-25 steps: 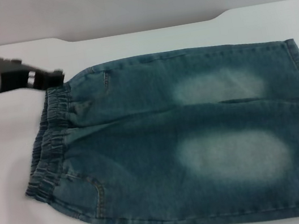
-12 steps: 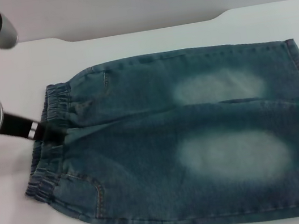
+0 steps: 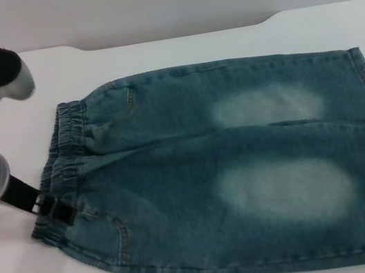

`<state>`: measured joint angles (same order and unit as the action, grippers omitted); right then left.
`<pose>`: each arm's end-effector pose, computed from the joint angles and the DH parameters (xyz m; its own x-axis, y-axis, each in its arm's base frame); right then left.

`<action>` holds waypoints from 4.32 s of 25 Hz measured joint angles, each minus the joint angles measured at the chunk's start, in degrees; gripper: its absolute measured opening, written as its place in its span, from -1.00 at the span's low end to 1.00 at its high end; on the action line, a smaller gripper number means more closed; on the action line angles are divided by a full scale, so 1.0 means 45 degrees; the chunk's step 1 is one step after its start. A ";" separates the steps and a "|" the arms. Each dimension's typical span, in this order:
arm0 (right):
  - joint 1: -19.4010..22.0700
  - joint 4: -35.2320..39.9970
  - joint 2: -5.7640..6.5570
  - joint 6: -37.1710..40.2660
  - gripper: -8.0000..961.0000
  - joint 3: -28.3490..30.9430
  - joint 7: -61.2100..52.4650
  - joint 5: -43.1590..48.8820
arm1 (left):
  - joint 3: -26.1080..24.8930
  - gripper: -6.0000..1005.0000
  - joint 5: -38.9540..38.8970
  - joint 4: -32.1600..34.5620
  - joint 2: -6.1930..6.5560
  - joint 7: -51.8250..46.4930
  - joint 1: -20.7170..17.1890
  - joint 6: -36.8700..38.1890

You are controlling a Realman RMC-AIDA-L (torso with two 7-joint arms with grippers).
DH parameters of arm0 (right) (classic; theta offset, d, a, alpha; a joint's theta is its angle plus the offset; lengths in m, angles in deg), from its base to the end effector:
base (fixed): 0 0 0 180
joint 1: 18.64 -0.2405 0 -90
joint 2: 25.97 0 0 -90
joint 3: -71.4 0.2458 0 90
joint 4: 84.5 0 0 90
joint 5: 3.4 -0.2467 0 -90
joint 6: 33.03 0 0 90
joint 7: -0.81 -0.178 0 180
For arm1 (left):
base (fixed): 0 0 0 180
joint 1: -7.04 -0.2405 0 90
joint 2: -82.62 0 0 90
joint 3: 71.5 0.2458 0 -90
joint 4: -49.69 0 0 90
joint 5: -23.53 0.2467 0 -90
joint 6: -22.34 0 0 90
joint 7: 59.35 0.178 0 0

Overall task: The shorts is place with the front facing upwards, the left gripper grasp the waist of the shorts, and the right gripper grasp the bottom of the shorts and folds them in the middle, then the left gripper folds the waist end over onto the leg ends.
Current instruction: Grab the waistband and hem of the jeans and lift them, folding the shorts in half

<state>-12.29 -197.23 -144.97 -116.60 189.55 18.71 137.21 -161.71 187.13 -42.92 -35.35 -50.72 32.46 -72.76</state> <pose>0.2889 0.2862 0.1469 0.3548 -0.7988 -0.4858 -0.8064 0.0014 -0.5913 -0.2000 0.3592 0.0070 0.4957 0.8564 -0.1445 0.5593 -0.4420 -0.7013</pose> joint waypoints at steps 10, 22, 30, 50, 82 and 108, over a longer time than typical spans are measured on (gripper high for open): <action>-0.0162 0.0055 0.0008 0.0059 0.22 0.0002 0.0078 0.0186 | 0.0454 0.68 -0.0078 0.1553 -0.0047 -0.0156 0.0853 0.0122; -0.0181 0.0070 0.0000 0.0059 0.22 0.0014 0.0196 0.0218 | 0.0566 0.68 -0.0013 0.1984 -0.0045 -0.0162 0.1085 0.0164; -0.0141 0.0011 -0.0015 -0.0017 0.22 0.0013 0.0310 0.0194 | 0.0574 0.68 0.0054 0.2026 -0.0020 -0.0161 0.1093 0.0239; -0.0127 -0.0027 -0.0020 -0.0084 0.21 -0.0163 0.0319 0.0100 | 0.0673 0.61 0.0225 0.2622 -0.0027 -0.0039 0.1293 0.0329; -0.0093 -0.0403 -0.0020 -0.0869 0.21 -0.0320 0.0187 0.0106 | 0.0496 -0.83 0.0423 0.1404 0.0077 0.0172 0.1085 -0.0204; 0.0146 0.0440 -0.0038 -0.1428 0.21 -0.2121 -0.0697 0.0089 | 0.0005 -0.90 0.0441 0.0502 0.0141 0.0355 0.1244 -0.0377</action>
<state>-11.64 -195.25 -145.14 -123.02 180.01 15.58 137.61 -161.68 189.12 -40.66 -34.72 -49.12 38.06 -74.45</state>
